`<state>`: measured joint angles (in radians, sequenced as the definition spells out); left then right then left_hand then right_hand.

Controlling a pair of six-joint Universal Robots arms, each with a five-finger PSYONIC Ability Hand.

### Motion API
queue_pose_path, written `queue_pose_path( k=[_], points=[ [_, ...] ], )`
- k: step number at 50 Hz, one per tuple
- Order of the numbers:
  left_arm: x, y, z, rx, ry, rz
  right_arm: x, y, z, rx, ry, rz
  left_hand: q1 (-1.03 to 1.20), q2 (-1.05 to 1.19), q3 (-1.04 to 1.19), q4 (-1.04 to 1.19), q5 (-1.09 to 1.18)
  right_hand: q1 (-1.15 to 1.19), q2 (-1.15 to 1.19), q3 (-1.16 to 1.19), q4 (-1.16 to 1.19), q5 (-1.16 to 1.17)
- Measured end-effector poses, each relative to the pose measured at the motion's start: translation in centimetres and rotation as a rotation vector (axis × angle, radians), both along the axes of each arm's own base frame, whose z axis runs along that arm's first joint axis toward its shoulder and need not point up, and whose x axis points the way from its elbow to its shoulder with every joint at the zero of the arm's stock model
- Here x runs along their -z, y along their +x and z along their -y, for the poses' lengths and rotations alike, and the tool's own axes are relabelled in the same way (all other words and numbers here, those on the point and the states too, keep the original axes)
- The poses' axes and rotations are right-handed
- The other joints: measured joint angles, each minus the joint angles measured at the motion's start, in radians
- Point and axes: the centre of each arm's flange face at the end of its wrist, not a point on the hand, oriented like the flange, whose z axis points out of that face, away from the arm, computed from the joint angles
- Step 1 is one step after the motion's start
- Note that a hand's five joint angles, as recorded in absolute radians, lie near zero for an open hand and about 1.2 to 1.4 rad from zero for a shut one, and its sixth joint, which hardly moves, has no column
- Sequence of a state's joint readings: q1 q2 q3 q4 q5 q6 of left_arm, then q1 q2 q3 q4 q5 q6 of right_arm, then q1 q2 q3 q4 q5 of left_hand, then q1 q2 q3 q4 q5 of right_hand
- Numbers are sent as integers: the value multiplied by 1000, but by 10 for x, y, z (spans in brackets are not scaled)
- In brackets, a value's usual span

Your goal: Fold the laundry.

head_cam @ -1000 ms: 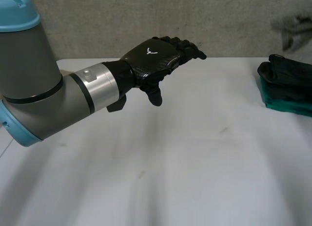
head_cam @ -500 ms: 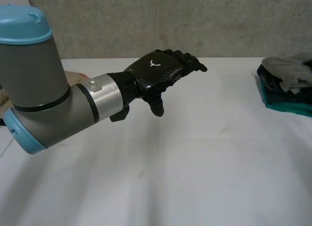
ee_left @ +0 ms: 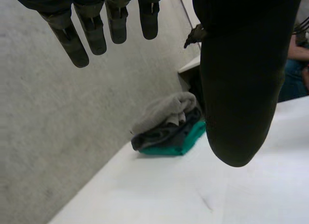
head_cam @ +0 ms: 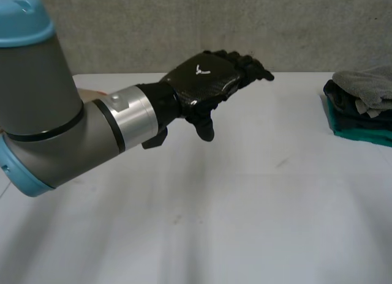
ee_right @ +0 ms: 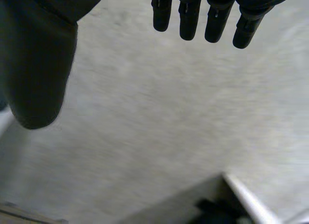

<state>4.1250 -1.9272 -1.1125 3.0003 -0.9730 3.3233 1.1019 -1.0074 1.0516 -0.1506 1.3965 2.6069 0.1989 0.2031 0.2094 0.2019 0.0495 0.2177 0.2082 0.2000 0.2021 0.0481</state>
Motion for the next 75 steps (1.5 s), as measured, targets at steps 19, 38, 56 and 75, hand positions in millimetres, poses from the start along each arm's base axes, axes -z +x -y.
queue_pose_path(
  k=[19, 38, 56, 75],
  points=[
    [-57, 113, 118, -741, -287, -75, -17, 299, -124, -895, -244, 10, 0, 0, 0, 0, 0, 0, 0, 0, 0, 0],
    [181, 263, 301, -999, -351, 522, 97, 321, -192, -995, 261, -65, 139, 125, 110, 120, 102, 0, 0, 0, 0, 0],
    [142, 245, 308, -990, -505, 397, 109, 300, -190, -918, 306, -41, 883, 990, 938, 966, 890, 0, 0, 0, 0, 0],
    [30, 40, 100, -442, -238, -195, 81, 275, -169, -753, 214, 29, 959, 991, 959, 991, 891, 0, 0, 0, 0, 0]
  ],
)
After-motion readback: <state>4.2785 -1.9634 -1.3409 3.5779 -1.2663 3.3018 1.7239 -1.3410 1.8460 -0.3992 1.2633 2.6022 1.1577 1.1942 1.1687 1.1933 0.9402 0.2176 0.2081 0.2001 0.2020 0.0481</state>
